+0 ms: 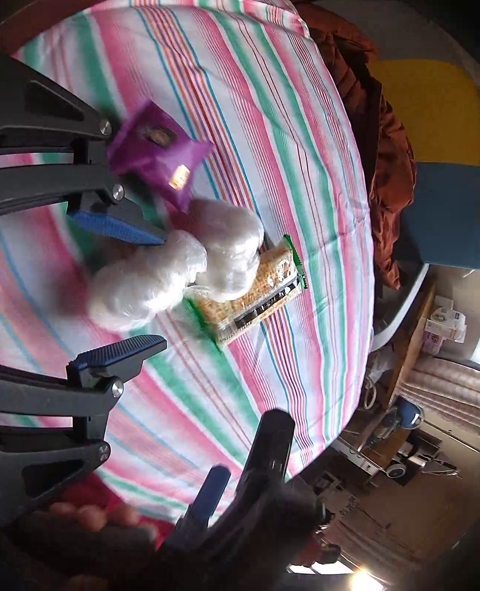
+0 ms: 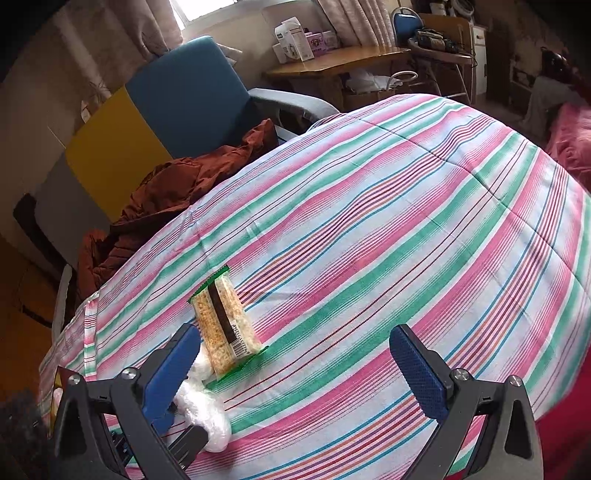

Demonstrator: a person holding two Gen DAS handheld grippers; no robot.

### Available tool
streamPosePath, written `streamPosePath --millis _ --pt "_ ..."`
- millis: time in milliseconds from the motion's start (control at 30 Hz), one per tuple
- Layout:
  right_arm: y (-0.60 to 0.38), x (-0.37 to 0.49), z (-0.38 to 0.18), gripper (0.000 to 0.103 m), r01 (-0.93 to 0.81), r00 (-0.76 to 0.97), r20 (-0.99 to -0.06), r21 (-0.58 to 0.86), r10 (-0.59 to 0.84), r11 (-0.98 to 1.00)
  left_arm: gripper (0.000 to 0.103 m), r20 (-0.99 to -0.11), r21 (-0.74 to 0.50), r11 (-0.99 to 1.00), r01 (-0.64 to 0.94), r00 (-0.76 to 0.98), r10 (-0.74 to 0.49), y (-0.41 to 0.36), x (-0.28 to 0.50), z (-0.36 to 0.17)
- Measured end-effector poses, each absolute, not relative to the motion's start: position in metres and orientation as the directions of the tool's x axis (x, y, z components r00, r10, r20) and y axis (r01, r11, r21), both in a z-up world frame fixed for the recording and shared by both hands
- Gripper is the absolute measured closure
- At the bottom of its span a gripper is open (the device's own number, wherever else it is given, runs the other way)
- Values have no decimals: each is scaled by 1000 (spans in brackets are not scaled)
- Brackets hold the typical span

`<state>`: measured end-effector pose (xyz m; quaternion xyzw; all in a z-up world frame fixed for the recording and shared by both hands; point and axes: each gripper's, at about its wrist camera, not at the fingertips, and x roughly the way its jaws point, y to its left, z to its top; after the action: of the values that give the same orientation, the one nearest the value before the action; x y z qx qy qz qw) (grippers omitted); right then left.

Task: Organize objects
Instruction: 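Grasp a bag of cotton balls with the left tool, then hold the cotton bag in the left tool while the right tool grasps the cracker packet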

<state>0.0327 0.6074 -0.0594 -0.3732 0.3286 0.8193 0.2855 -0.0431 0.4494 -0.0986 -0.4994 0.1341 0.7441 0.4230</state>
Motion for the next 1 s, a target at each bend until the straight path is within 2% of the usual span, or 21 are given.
streamPosePath --millis 100,133,533,767,1000 --pt "608 29 -61 0 -708 -552 -806 317 215 -631 66 -873 -213 -618 -757 -137 469 451 -48 -114" --pt "607 28 -62 0 -705 -550 -808 314 210 -636 67 -867 -224 -615 -756 -133 480 446 -48 -116" --pt "598 16 -64 0 -659 -548 -818 295 174 -692 68 -852 -147 -570 -808 -190 488 351 -7 -110" --pt "561 -12 -74 0 -566 -470 -857 110 210 -817 68 -845 -215 -612 -761 -170 507 306 -17 -110" --pt "559 -20 -85 5 -569 -377 -866 -63 328 -820 68 -829 -265 -611 -746 -147 540 298 -18 -110"
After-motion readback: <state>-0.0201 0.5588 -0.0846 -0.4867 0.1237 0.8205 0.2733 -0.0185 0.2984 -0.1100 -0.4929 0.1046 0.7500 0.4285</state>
